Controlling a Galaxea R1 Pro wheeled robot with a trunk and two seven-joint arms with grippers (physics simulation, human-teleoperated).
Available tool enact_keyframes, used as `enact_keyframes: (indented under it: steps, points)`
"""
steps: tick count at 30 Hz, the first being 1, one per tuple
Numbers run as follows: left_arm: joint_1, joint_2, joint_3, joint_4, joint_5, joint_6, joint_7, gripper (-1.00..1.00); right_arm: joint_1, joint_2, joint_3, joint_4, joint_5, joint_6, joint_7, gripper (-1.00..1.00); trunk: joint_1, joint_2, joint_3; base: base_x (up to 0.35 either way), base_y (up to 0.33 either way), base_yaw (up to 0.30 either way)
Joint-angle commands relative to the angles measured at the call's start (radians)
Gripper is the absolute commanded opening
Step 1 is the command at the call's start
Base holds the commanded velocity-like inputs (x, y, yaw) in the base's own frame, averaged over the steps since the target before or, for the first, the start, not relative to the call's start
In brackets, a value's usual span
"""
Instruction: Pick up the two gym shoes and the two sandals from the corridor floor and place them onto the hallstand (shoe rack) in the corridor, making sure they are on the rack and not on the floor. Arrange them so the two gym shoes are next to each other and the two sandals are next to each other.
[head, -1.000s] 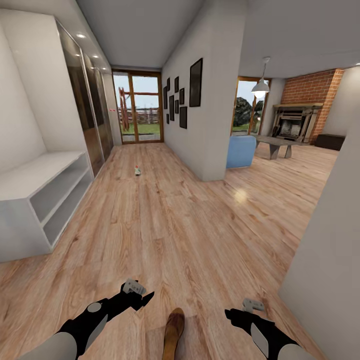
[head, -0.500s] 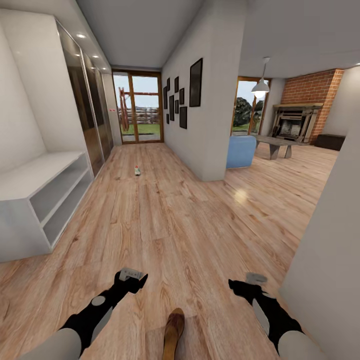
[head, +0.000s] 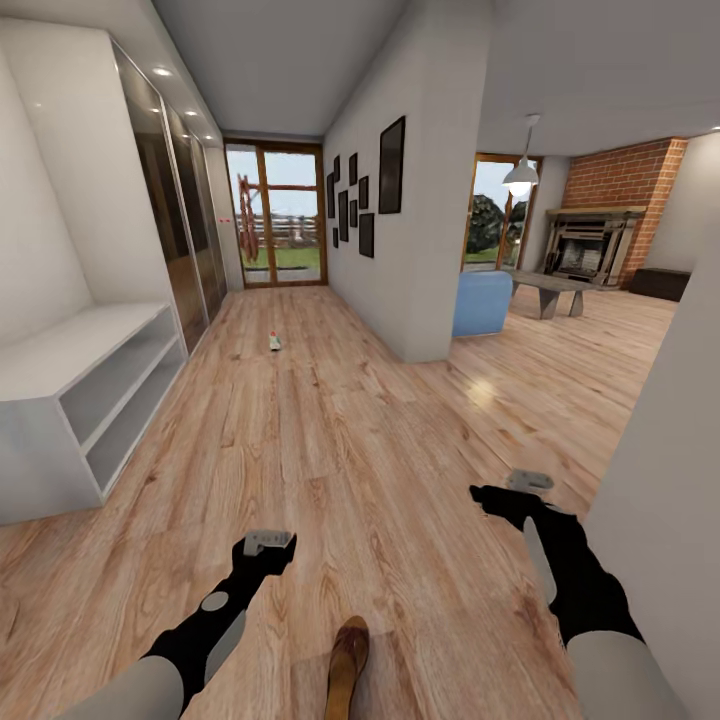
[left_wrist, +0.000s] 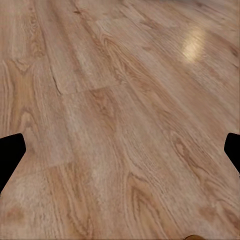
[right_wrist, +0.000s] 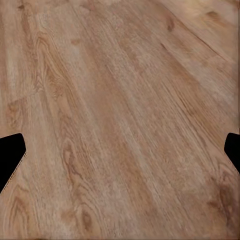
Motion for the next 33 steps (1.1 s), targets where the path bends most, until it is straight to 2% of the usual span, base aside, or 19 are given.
enact_keyframes:
  steps: [1,4,7,11,27,33]
  points:
    - [-0.001,0.0,-0.005,0.002,0.011,-0.014,-0.002,1.0,0.0,0.0,-0.002,-0.045,0.001,0.047,0.006,1.0,0.0,0.0,-0.001,0.0,0.0,0.0]
    - [0.0,-0.001,-0.005,0.003,0.011,-0.027,-0.001,1.0,0.0,-0.001,-0.001,-0.115,-0.001,0.13,0.01,1.0,0.0,0.0,-0.001,0.0,0.0,0.0]
    - [0.0,-0.001,-0.005,0.003,0.012,-0.032,-0.001,1.0,0.0,-0.001,-0.002,-0.155,-0.005,0.182,0.012,1.0,0.0,0.0,-0.001,0.0,0.0,0.0]
    - [0.0,-0.001,-0.006,0.004,0.012,-0.035,-0.001,1.0,0.0,-0.002,-0.004,-0.174,-0.007,0.206,0.013,1.0,0.0,0.0,-0.004,0.0,0.0,0.0]
    - [0.0,-0.003,-0.006,0.005,0.012,-0.037,-0.001,1.0,0.0,-0.002,0.001,-0.183,0.0,0.218,0.01,1.0,0.0,0.0,-0.028,-0.001,-0.001,0.0]
    - [0.0,-0.002,-0.006,0.005,0.012,-0.037,-0.001,1.0,0.0,-0.002,0.0,-0.183,0.0,0.218,0.009,1.0,0.0,0.0,-0.031,-0.161,-0.125,0.0]
